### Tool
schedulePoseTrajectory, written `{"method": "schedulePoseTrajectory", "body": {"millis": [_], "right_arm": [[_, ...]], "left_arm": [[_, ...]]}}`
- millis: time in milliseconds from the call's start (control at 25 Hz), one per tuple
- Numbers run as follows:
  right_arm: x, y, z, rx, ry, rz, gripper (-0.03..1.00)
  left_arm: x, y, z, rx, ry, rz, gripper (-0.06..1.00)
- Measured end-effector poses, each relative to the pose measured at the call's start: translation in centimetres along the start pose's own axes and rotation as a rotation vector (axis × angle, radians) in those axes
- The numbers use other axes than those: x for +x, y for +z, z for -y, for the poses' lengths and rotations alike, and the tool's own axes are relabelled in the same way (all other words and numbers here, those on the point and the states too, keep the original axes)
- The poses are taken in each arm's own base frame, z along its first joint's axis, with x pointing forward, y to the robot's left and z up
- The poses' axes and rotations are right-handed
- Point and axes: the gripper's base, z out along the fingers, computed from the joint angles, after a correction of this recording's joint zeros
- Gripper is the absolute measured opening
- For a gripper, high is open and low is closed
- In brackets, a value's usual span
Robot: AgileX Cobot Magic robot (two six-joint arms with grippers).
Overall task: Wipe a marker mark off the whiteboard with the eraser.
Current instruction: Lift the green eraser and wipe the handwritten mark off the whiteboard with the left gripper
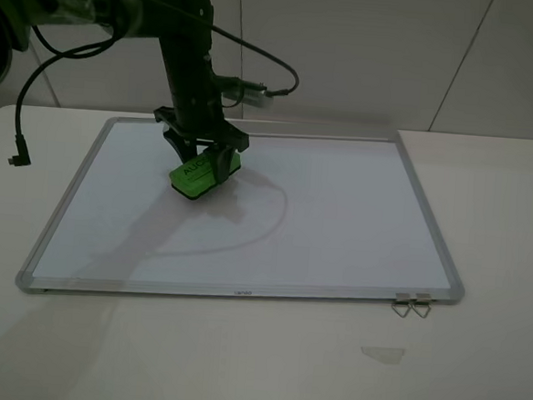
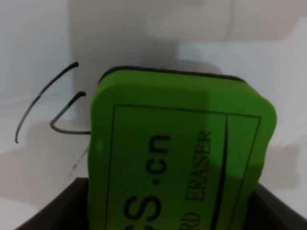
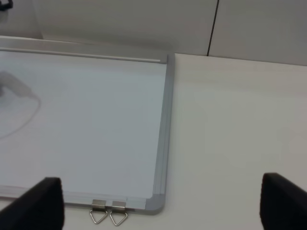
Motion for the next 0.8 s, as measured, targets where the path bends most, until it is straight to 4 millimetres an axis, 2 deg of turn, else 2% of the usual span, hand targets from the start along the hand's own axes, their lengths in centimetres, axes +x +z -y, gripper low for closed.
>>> {"method": "schedulePoseTrajectory", "body": {"millis": [440,800], "right_arm": [[0.0,0.0,0.0,0.0,0.0,0.0,0.82],[0.0,0.0,0.0,0.0,0.0,0.0,0.82]], "left_arm": [[-1.2,2.8,-1.1,-0.092,0.028,0.053,0.6],[-1.3,3.3,-1.2,-0.095,0.026,0.038,0.6]]}}
